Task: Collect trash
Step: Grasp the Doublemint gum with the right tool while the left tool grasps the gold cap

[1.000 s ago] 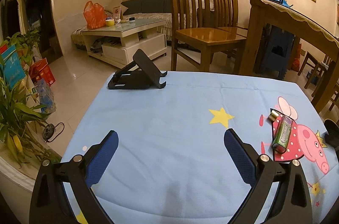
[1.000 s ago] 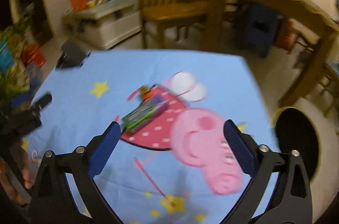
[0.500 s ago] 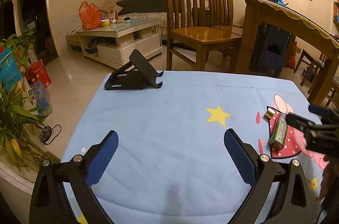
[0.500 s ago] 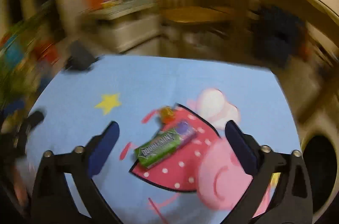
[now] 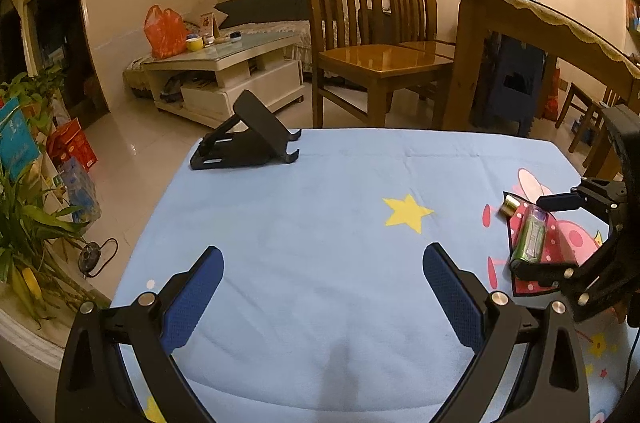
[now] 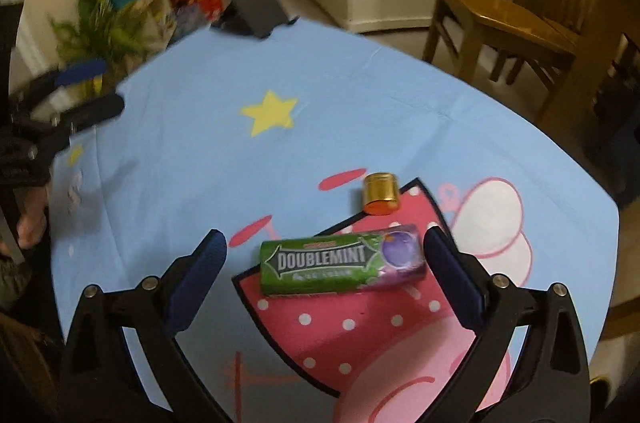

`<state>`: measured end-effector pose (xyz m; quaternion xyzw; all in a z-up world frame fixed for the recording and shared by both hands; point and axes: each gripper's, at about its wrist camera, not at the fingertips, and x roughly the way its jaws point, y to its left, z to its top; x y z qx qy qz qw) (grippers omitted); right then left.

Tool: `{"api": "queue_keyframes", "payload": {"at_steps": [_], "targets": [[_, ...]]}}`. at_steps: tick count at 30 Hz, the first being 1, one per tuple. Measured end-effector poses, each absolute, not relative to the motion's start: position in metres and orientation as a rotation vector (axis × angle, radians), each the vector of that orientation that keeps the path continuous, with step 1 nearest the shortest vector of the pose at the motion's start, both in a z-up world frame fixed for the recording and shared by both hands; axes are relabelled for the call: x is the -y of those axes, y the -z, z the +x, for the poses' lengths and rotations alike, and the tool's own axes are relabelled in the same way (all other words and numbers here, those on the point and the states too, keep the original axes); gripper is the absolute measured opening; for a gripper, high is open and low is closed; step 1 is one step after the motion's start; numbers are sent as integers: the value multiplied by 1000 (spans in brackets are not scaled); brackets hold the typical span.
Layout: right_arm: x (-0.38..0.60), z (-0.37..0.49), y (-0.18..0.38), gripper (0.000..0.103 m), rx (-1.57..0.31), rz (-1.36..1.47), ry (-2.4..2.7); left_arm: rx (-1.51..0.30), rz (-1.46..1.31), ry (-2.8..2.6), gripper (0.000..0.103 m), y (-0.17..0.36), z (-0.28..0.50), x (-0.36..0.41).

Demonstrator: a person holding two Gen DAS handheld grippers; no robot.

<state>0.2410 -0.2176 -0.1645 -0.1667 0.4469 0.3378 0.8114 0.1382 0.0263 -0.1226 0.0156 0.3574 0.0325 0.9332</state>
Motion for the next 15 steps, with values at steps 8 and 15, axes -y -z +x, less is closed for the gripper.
{"api": "queue_keyframes", "payload": {"at_steps": [8, 15], "targets": [[213, 245, 176, 80, -1031, -337, -666, -735, 45, -59, 96, 124, 137, -18], [226, 178, 164, 79, -1024, -262, -598, -719, 72, -59, 96, 124, 133, -13]]}}
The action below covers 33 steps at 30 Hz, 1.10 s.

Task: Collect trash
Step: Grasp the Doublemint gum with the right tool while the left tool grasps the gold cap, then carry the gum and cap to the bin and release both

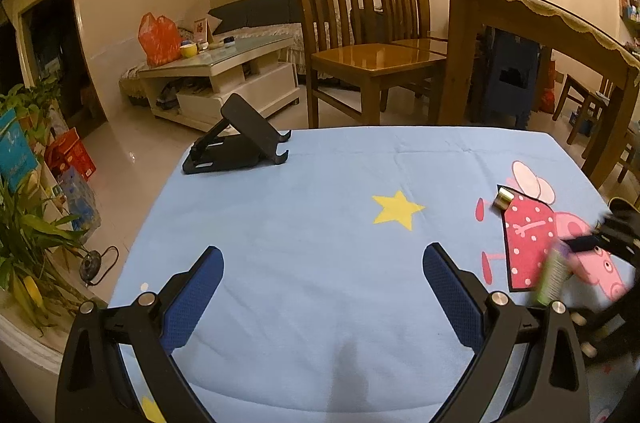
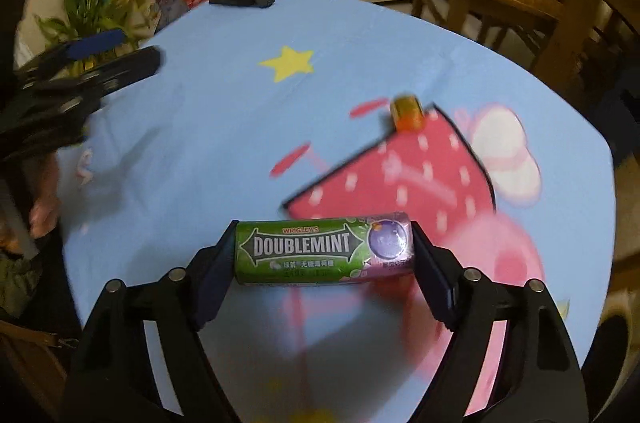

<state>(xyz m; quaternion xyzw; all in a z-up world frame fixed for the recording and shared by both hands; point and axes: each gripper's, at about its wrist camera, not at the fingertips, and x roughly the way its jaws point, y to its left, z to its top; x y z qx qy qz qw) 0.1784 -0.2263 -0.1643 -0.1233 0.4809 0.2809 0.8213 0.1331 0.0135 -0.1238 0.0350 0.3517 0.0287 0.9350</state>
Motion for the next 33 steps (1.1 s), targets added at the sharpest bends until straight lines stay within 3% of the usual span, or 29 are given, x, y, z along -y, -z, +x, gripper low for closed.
{"api": "queue_keyframes", "payload": {"at_steps": [9, 19, 21, 23, 29, 33], "targets": [[369, 123, 140, 79, -854, 270, -326, -717, 185, 14, 96, 129, 145, 35], [438, 115, 125, 79, -766, 422, -260, -736, 301, 352, 95, 143, 205, 119], [441, 111, 118, 79, -743, 426, -272, -761, 294, 394, 79, 149, 217, 126], [439, 112, 114, 79, -733, 425, -279, -805, 295, 405, 69, 157, 230, 133], [434, 112, 109, 79, -718, 417, -288, -873, 261, 444, 20, 173, 241, 129], [434, 110, 109, 79, -715, 417, -275, -866, 264, 421, 19, 172, 234, 125]]}}
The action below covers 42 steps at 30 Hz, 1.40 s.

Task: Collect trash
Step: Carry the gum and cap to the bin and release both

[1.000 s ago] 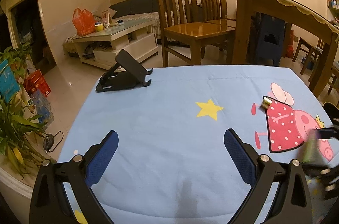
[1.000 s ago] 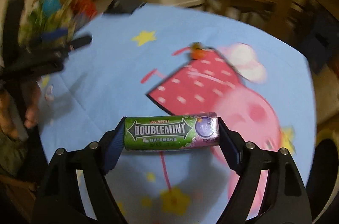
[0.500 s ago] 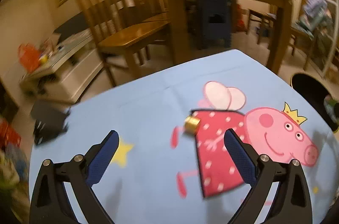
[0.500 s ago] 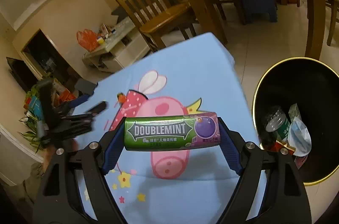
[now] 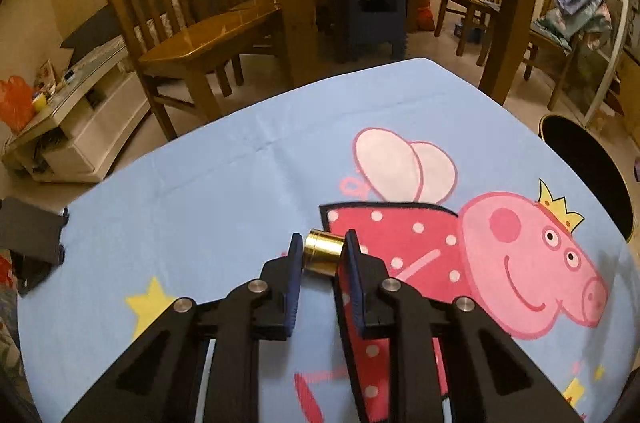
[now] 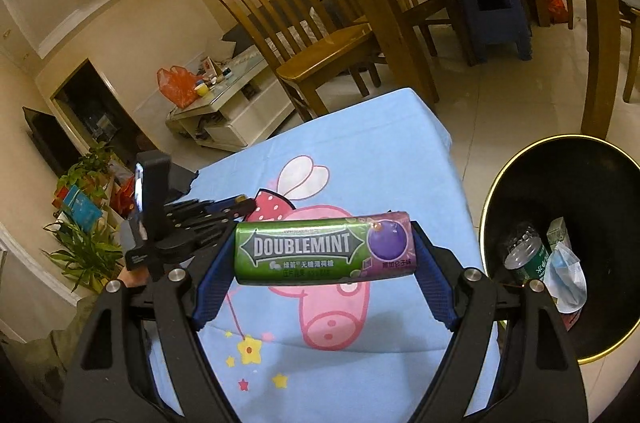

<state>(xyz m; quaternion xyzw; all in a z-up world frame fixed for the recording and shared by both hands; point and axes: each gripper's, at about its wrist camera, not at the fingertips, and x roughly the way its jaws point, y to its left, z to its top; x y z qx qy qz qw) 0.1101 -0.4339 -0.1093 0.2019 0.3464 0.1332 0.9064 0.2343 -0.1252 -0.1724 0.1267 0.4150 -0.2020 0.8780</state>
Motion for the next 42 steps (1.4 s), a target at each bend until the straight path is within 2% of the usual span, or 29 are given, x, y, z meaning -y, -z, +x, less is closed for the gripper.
{"api": "queue_keyframes", "payload": {"at_steps": [9, 22, 34, 39, 42], "targets": [[436, 113, 117, 79, -730, 403, -243, -764, 250, 287, 19, 139, 170, 118], [402, 99, 118, 79, -755, 158, -240, -737, 229, 264, 19, 114, 123, 147], [529, 87, 122, 79, -714, 302, 179, -710, 295, 384, 19, 106, 99, 232], [542, 60, 94, 79, -546, 243, 269, -701, 318, 419, 20, 108, 92, 260], [556, 70, 110, 79, -601, 284, 286, -717, 321, 436, 20, 112, 93, 274]]}}
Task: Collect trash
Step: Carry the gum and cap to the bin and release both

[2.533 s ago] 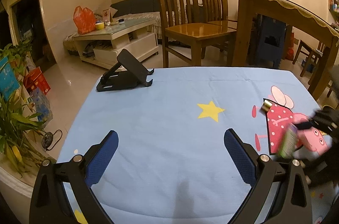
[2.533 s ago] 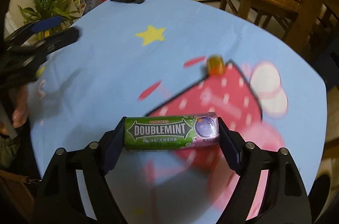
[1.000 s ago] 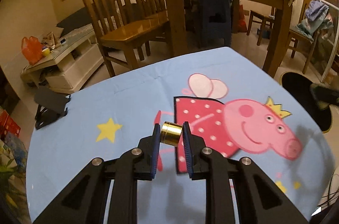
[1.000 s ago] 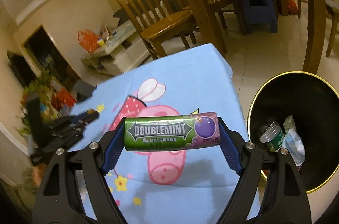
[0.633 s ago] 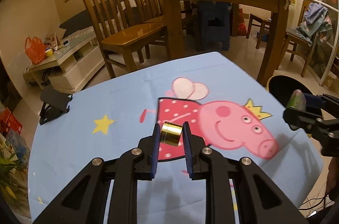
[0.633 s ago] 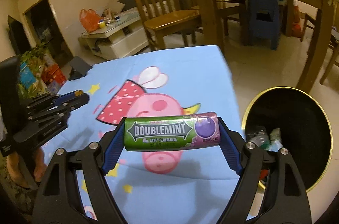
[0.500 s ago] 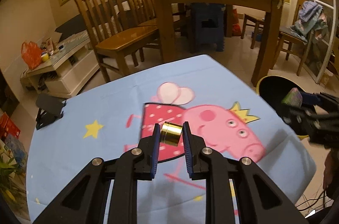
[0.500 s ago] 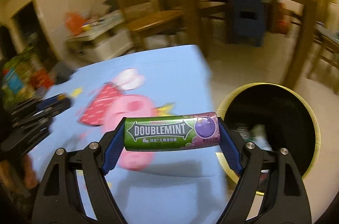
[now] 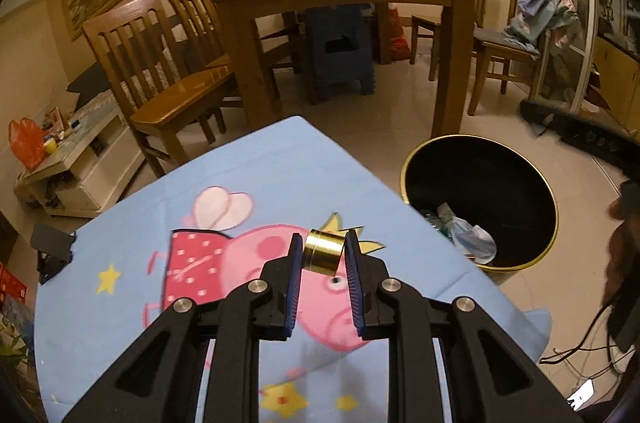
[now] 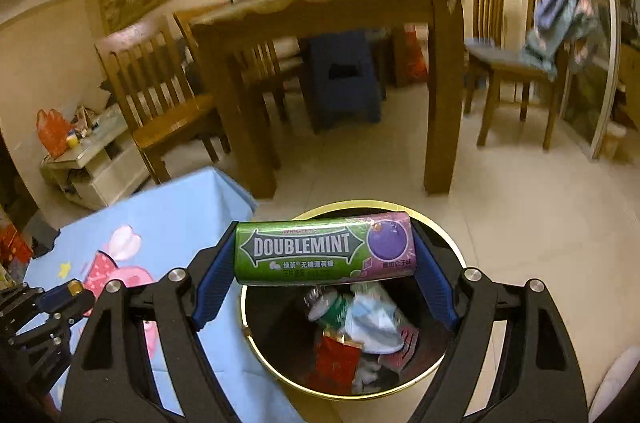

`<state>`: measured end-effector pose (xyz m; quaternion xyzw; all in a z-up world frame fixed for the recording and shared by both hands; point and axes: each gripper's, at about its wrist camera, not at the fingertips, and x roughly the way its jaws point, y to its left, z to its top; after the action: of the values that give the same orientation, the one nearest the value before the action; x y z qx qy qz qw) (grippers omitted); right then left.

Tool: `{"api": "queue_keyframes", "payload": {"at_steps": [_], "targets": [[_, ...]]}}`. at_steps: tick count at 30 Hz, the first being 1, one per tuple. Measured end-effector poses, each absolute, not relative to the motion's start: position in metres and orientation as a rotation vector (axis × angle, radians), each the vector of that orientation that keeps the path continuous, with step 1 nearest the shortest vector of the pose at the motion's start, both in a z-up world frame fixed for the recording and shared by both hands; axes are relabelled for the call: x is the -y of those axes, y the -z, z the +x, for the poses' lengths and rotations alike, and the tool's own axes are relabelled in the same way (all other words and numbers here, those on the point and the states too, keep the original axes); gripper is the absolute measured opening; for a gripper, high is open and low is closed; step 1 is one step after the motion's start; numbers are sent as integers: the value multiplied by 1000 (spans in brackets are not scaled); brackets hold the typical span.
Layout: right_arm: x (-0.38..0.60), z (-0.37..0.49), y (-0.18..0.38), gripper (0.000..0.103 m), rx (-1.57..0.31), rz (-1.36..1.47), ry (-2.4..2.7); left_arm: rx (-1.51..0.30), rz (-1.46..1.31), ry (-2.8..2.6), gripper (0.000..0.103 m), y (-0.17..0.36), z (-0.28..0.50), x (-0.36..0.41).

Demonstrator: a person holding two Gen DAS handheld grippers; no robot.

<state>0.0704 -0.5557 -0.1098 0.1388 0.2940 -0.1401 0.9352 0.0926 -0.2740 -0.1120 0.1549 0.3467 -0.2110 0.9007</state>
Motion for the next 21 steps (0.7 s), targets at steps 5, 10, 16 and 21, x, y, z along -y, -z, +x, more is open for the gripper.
{"api": "queue_keyframes", "payload": {"at_steps": [5, 10, 16, 21], "targets": [[578, 83, 142, 79, -703, 325, 347, -713, 337, 473, 20, 113, 87, 299], [568, 98, 164, 95, -801, 269, 354, -718, 355, 497, 20, 116, 88, 318], [567, 90, 145, 97, -725, 220, 435, -717, 336, 509, 20, 113, 100, 338], [583, 58, 113, 97, -578, 261, 533, -719, 344, 535, 20, 117, 106, 358]]}}
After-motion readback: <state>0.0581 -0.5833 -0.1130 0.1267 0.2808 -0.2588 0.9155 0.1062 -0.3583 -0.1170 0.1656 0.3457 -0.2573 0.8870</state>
